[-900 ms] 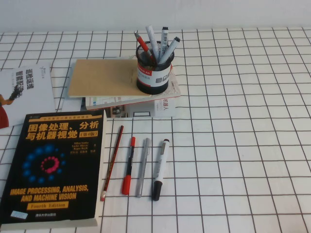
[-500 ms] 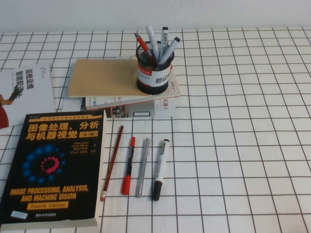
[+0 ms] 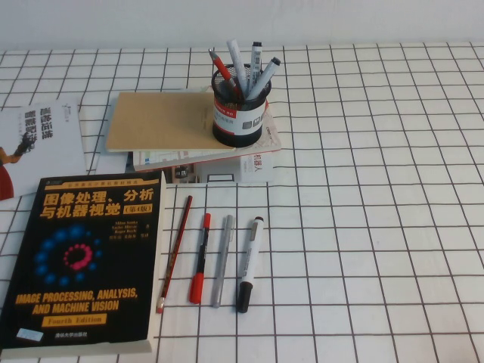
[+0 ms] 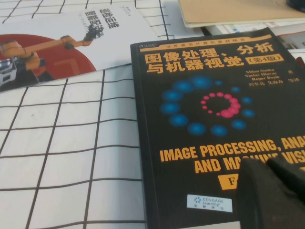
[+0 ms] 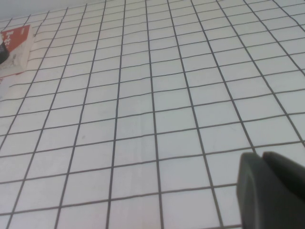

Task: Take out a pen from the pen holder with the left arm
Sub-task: 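Take a marker out of the pen holder and lay it on the table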

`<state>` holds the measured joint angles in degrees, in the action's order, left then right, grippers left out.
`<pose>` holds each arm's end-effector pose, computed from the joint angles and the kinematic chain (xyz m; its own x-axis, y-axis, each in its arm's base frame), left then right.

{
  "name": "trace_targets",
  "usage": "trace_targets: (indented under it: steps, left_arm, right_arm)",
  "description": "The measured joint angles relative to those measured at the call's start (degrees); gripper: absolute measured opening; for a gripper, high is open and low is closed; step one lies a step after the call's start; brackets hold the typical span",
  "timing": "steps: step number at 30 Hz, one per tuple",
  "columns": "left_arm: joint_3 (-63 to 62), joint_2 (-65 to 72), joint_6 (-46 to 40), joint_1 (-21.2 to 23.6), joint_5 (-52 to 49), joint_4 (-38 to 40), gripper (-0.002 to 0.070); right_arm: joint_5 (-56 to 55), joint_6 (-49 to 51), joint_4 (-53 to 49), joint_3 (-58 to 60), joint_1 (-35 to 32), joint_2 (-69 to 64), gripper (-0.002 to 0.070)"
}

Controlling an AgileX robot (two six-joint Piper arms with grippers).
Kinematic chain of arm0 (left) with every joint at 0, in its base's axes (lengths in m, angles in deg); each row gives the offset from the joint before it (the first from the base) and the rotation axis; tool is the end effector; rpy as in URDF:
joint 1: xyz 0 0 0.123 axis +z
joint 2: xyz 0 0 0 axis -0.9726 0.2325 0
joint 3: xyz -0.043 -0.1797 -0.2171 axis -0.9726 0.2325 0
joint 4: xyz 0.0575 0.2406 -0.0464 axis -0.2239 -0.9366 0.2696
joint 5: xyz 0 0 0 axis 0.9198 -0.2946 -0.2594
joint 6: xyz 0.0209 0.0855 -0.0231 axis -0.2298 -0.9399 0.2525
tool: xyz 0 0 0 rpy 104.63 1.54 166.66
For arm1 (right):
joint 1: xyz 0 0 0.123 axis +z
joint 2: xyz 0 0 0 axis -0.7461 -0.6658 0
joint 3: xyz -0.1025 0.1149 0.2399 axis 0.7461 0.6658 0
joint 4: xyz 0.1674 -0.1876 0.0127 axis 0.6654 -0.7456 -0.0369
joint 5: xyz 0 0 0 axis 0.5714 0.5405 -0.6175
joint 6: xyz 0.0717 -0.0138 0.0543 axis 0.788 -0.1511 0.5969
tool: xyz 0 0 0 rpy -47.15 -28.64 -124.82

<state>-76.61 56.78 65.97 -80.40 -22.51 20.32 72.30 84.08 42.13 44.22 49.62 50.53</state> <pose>0.0522 -0.0062 0.1719 -0.2905 0.0636 -0.9548 0.1084 0.9936 0.0332 0.0528 0.0034 0.1718 -0.2794 0.1917 -0.9408 0.0088 0.9803 0.1972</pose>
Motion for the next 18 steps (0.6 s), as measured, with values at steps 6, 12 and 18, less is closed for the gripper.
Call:
trace_targets:
  steps: [6,12,18]
  left_arm:
    - [0.0,0.0,0.0,0.0,0.0,0.0,-0.0002]
    - [0.0,0.0,0.0,0.0,0.0,-0.17,-0.0002]
    - [0.0,0.0,3.89,0.0,4.74,8.97,-0.0002]
  right_arm:
    - [0.0,0.0,0.0,0.0,0.0,0.0,-0.0016]
    - [0.0,0.0,0.0,0.0,0.0,0.0,-0.0016]
    - [0.0,0.0,0.0,0.0,0.0,0.0,-0.0016]
